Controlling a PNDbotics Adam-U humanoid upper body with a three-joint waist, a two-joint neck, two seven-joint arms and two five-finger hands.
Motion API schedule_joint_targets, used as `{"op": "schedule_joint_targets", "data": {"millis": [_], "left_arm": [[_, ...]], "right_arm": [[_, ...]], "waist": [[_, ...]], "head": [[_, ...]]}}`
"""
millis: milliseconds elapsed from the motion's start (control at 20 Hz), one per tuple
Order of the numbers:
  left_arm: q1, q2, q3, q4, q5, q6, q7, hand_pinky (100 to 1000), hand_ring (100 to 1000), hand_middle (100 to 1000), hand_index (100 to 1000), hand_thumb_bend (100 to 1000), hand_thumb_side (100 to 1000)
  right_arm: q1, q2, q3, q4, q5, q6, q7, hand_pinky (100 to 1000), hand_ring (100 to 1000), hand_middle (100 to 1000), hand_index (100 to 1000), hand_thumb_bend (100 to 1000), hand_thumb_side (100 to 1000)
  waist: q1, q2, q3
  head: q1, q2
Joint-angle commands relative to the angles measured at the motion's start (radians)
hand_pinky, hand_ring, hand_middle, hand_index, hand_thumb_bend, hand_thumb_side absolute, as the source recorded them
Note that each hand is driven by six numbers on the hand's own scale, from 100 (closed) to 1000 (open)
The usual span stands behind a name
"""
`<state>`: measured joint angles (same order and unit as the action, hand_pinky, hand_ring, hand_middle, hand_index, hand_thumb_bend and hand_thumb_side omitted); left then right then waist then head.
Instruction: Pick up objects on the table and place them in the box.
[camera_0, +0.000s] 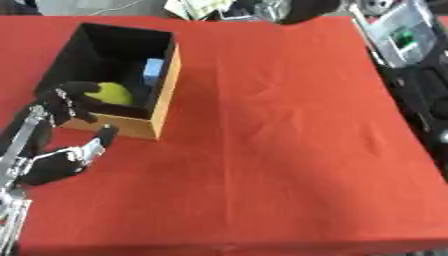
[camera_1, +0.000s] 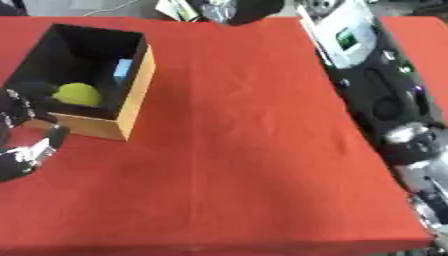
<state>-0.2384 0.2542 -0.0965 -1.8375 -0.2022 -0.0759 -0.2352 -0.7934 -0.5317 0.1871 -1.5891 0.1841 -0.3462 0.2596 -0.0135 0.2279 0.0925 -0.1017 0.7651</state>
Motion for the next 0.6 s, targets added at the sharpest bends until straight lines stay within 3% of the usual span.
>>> {"op": "schedule_joint_targets", "data": {"millis": [50,400,600], "left_arm": [[-0.010,0.016,0.015,-0.013,-0.002,0.004,0.017,627,751,768,825,432,353],[-0.013,0.007,0.021,-0.013,-0.003,0.017,0.045,625,751,768,822,420,358],[-0.010,-0.001,0.025,-0.012,-0.001,0.020,0.054,624,749,767,819,409,363]], "right_arm": [[0.075,-0.045,-0.068,-0.121,-0.096,0.057,-0.045,702,727,739,852,209,254],[0.313,0.026,-0.164,-0.162,-0.146,0.109,-0.116,685,719,730,834,198,310],[0.404,0.080,-0.184,-0.168,-0.167,0.113,-0.136,682,725,737,810,187,321]], "waist": [[0.004,-0.012,-0.006],[0.011,-0.002,-0.032],[0.014,0.003,-0.041]], "head": [[0.021,0.005],[0.043,0.005],[0.054,0.005]]}}
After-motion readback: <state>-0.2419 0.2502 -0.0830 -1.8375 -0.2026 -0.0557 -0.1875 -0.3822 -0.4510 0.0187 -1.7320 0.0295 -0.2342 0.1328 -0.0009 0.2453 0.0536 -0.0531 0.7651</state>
